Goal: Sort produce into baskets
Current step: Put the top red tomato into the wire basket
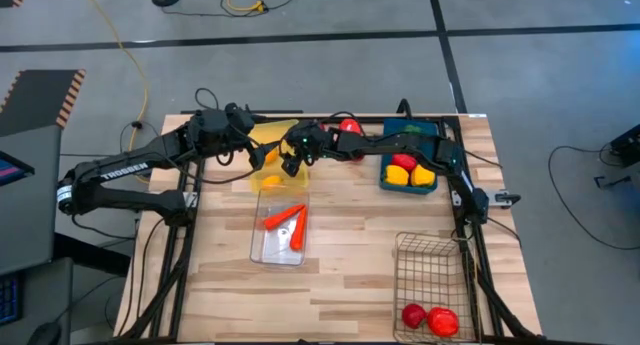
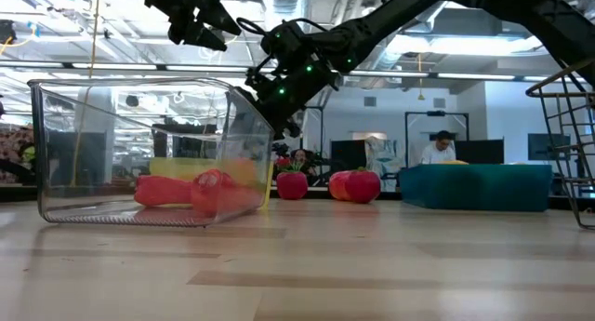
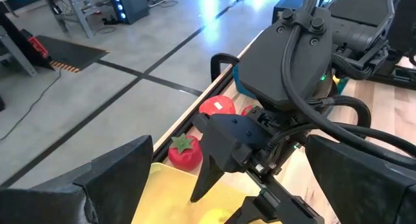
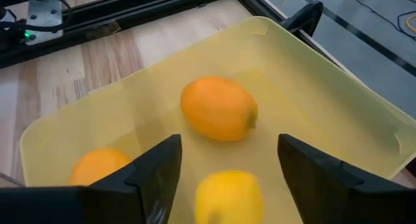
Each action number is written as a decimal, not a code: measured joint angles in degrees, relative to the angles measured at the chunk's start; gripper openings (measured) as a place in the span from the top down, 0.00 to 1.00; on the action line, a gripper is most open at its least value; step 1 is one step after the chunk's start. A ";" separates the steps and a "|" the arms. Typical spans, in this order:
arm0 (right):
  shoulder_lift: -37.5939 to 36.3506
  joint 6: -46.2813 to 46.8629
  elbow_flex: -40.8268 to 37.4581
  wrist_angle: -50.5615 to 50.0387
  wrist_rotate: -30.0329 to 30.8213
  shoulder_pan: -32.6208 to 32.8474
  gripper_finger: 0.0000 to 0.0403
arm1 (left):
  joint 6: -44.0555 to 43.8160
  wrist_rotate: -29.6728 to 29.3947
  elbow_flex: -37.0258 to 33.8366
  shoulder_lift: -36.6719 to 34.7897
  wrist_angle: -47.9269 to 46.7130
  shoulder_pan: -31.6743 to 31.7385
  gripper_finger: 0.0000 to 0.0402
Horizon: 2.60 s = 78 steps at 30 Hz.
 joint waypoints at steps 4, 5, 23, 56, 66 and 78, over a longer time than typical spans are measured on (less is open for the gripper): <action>0.00 0.00 0.00 -0.01 0.00 -0.10 0.27 | 0.00 -0.01 0.00 0.00 -0.01 0.00 0.03; 0.00 0.01 0.00 -0.02 0.00 -0.11 0.26 | 0.00 -0.01 0.00 0.00 0.00 0.00 0.03; -18.93 -3.89 0.04 -15.41 0.07 -4.65 0.25 | 1.44 0.10 0.00 0.41 0.92 -0.02 0.03; -37.81 -2.47 -8.99 -33.29 3.98 -4.24 0.25 | 17.81 10.58 34.21 43.66 -11.83 11.72 0.03; -40.96 -2.04 -10.60 -33.67 4.74 -4.11 0.25 | 22.71 10.26 44.07 58.47 -15.60 12.75 0.03; -40.41 -2.29 -10.69 -34.99 4.70 -4.11 0.25 | 22.17 10.07 45.92 65.92 -16.92 14.81 0.03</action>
